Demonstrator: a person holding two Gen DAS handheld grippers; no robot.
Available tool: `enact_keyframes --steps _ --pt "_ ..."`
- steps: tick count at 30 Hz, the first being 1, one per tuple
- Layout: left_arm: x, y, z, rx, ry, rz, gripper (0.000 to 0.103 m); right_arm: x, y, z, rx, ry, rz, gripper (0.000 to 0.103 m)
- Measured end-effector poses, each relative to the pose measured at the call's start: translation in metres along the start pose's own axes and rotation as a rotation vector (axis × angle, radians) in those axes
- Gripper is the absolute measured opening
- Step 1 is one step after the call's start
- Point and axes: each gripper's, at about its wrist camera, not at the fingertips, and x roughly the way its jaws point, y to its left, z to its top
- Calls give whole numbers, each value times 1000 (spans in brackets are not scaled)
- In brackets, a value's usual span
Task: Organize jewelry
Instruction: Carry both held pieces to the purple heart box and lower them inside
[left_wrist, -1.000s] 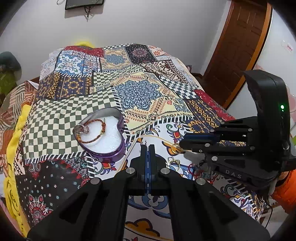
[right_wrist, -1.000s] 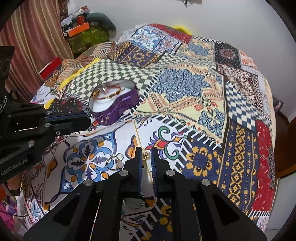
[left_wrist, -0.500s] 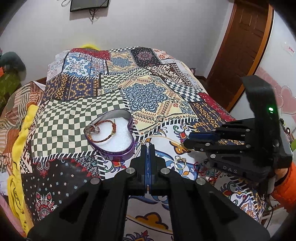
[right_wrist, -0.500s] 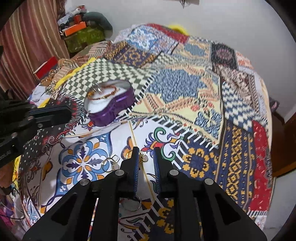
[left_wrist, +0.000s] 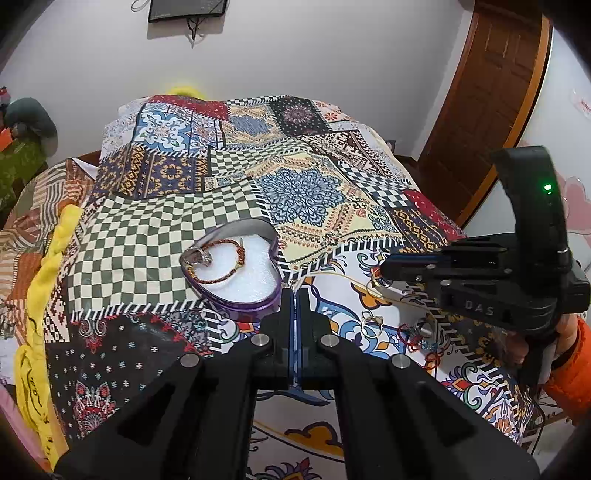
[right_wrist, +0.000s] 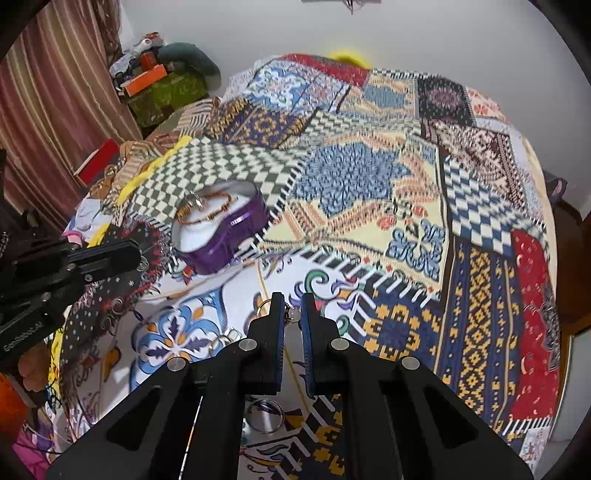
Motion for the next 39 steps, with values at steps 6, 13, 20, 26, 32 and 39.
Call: enact_keyframes --steps 6,13,20,26,32,39 --pt "-11 7 6 -11 -29 14 0 -17 16 12 -36 -61 -13 8" --pt "-21 17 15 -18 -62 36 0 -24 34 31 -65 -111 17 8" --pt "-25 31 24 -33 -88 58 0 -19 50 49 -84 -139 40 8" --pt "-20 43 33 -43 -98 75 0 -5 57 60 -91 -132 56 8" --pt "2 61 38 -73 -67 71 0 21 57 69 -76 -78 80 8" --pt "34 74 35 -99 4 35 0 51 55 74 -57 8 112 8"
